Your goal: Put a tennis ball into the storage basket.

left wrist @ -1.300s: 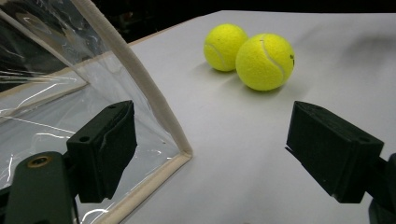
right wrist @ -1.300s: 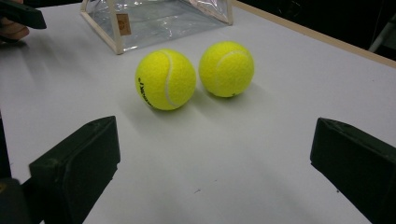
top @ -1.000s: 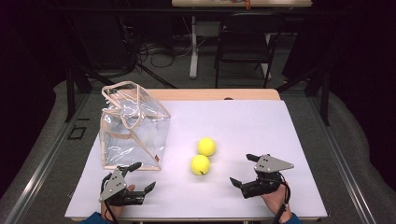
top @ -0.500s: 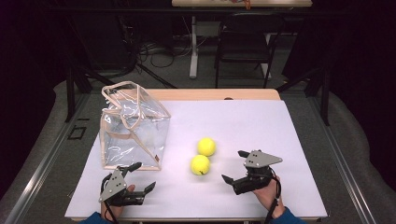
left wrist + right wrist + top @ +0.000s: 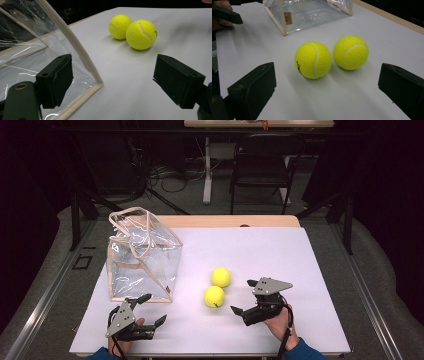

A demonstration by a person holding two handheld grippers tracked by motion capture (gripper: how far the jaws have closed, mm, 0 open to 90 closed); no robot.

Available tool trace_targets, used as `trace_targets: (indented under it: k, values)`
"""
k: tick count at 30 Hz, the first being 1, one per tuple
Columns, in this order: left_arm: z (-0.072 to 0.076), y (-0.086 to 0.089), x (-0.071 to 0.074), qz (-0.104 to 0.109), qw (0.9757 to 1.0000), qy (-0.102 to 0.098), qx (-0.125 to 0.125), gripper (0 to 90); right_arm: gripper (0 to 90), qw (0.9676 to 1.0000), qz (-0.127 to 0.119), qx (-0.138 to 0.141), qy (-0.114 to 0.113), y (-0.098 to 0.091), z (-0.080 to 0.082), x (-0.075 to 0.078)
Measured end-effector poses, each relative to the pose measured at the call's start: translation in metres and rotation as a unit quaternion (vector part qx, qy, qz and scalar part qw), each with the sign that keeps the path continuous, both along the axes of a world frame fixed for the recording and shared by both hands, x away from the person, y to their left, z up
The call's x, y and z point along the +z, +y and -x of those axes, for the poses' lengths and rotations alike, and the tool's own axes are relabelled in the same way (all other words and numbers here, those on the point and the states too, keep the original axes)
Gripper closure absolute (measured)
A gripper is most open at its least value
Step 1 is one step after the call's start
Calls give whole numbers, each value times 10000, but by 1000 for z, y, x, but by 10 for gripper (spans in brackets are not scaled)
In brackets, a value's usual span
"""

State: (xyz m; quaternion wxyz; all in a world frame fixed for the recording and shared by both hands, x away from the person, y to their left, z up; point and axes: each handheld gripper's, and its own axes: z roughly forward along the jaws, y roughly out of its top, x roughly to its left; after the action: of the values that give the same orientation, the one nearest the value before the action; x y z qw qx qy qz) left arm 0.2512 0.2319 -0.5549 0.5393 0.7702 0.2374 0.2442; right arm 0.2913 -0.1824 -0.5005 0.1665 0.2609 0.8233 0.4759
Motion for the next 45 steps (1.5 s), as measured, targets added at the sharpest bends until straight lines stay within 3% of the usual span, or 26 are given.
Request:
trace_targets:
  k: [11,18,27,45]
  values:
    - [-1,0,-1,18,10000,29,-19,158,8,9997,45,194,110,15,-7,2]
    - [-1,0,-1,19,10000,34,-41,158,1,9987,103,322,374,28,-17,-3]
    - [-1,0,-1,8,10000,43,-35,158,0,9976,105,453,515,40,-24,-7]
    - [-1,-1,-1,-24,10000,39,-16,158,0,9968,99,565,556,57,-34,-9]
